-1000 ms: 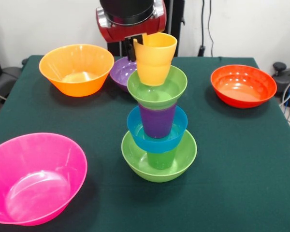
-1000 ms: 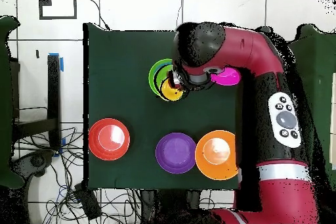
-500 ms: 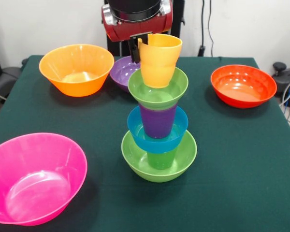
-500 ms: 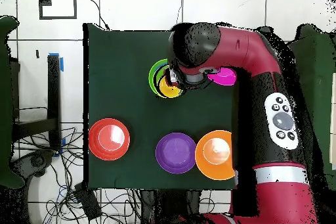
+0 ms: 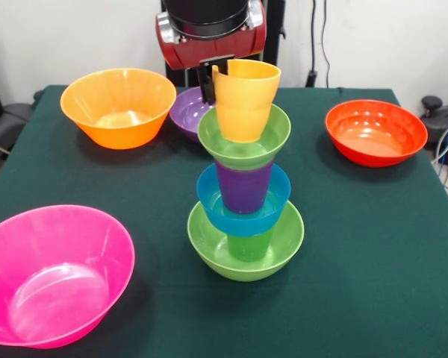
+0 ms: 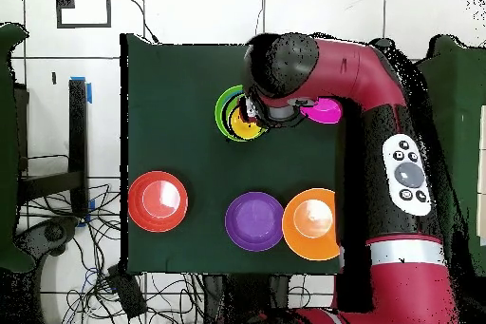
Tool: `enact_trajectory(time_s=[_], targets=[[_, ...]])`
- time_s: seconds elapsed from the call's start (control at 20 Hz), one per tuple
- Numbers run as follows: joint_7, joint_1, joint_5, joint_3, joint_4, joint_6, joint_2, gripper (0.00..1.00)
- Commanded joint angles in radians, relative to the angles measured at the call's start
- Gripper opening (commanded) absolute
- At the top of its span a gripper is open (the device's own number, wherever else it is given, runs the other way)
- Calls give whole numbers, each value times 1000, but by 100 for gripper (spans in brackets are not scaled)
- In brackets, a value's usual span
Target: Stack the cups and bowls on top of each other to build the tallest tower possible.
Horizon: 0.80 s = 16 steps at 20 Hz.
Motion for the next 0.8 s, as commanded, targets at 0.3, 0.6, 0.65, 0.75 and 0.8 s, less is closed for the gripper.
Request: enact_trajectory(time_s=[0.3,0.6,0.65,0.75,0.8], targets=[[97,37,0,-14,92,-56,13,0],[79,33,-16,-11,73,-86,28,0],[78,33,-18,-10,70,-92,31,0],[76,32,-21,-10,69,-102,33,0],[75,31,-21,-10,72,-109,32,0]])
